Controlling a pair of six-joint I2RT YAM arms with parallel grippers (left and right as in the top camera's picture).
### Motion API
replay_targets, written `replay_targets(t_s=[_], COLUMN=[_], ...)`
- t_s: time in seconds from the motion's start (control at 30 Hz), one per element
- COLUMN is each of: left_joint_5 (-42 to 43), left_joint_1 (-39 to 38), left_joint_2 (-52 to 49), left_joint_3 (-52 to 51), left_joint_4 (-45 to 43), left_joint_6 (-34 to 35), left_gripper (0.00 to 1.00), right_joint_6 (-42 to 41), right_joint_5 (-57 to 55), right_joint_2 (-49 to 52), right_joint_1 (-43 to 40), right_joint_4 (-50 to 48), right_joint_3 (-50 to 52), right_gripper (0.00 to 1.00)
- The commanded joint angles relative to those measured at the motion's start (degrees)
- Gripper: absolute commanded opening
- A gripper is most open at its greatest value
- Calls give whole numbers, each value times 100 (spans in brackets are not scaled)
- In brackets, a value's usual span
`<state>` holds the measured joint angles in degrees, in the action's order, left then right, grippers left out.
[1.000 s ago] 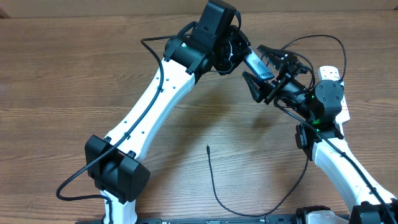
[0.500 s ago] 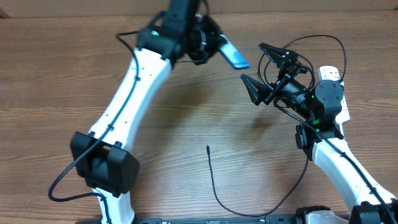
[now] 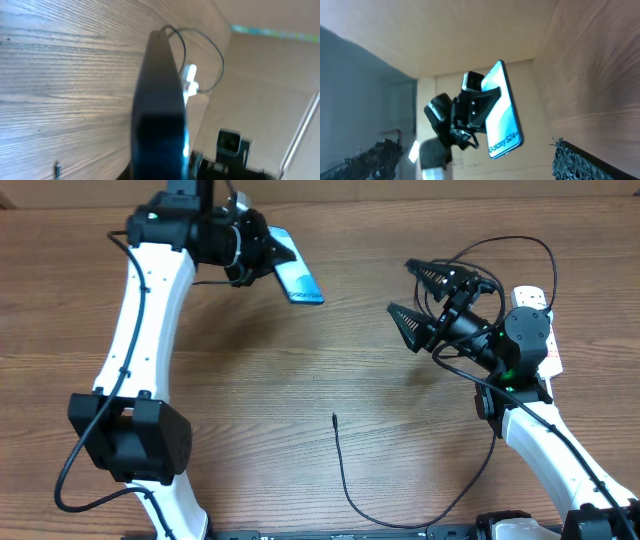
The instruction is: Plug charger to phone and switch on socket
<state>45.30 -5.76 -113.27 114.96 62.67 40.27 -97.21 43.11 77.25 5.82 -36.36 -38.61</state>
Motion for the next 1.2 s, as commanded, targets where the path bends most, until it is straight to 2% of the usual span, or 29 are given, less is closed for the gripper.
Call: replay_targets(t_s=[0.0, 0.13, 0.47, 0.67, 0.87, 1.0, 1.17], left_joint_5=[896, 1025, 1054, 1635, 1784, 1781, 1779], left_joint_1=[184, 306, 361, 367, 463, 474, 472], left_joint_2=[107, 107, 107, 107, 107, 107, 107], left_joint_3=[103, 103, 103, 103, 103, 103, 103], left_joint_4=[210, 433, 431, 181, 118, 118, 118], left_joint_6=[-1558, -2194, -2277, -2404, -2402, -2402, -2402], left_gripper=[4, 4, 4, 4, 4, 4, 4], right_joint_6=[922, 1427, 3613, 4575, 5751, 6157, 6330], right_joint_5=[243, 378, 243, 94, -925, -1458, -2498], right_joint_2=[-61, -61, -61, -61, -61, -61, -61], right_joint_1=[7, 7, 7, 9, 175, 428, 1176], right_joint_4=[-17, 247, 3676, 5174, 7184, 7877, 8734], right_joint_3=[-81, -190, -1749, -2321, -2747, -2796, -2791], right_gripper=[100, 100, 99, 99, 99, 100, 100])
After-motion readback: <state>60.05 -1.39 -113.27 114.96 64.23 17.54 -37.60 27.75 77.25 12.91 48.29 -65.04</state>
